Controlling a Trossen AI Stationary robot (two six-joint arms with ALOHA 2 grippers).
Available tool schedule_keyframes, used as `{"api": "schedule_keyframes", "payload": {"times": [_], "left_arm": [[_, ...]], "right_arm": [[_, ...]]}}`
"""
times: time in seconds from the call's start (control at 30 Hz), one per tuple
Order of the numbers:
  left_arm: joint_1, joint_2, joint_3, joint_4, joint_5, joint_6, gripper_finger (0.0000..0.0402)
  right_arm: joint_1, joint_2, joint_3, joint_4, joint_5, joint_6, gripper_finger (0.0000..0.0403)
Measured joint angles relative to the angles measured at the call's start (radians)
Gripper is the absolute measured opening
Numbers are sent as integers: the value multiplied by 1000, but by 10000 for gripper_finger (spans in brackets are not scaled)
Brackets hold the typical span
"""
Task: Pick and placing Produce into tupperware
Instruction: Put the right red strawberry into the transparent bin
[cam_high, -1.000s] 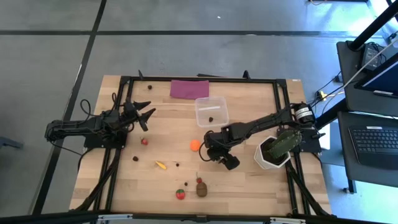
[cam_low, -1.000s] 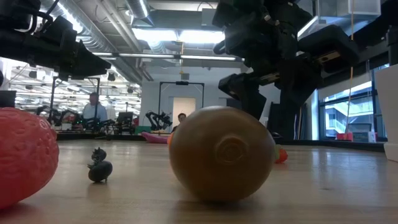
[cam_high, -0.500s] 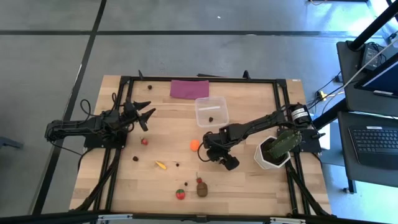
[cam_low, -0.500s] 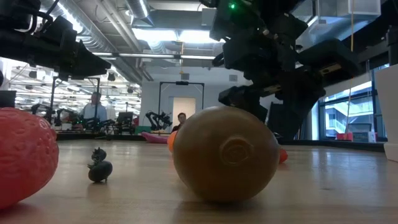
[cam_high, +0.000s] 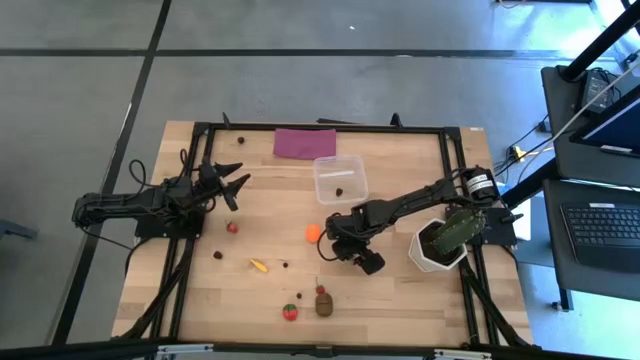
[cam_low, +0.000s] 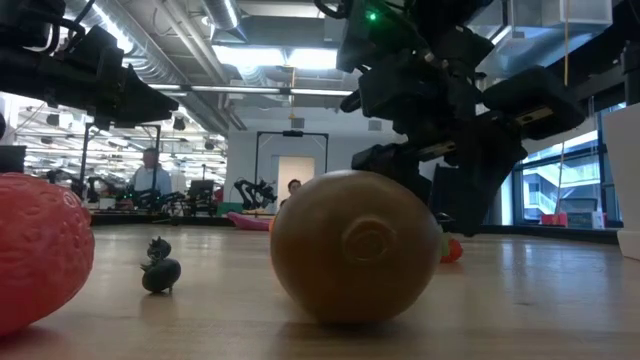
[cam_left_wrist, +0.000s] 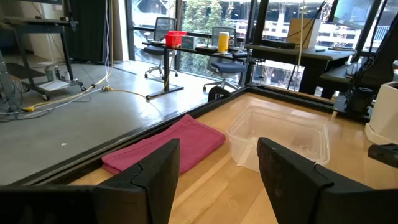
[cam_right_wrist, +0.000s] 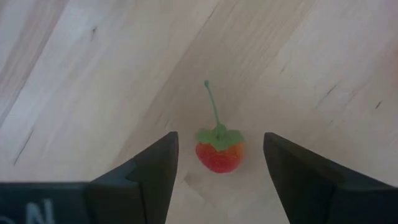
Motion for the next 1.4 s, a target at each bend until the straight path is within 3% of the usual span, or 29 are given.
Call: {"api": "schedule_keyframes", "payload": {"times": [0.33, 0.8, 1.2, 1.4], "left_arm": [[0, 0, 0, 0, 0, 0, 206], [0, 0, 0, 0, 0, 0, 206], [0, 0, 0, 0, 0, 0, 206], [0, 0, 0, 0, 0, 0, 206]], "right_arm": [[0, 19, -16, 22, 15, 7, 229], [0, 17, -17, 15, 49, 12, 114], [-16, 15, -17, -8, 51, 23, 119], [-107, -13, 77, -166, 51, 9, 120]]}}
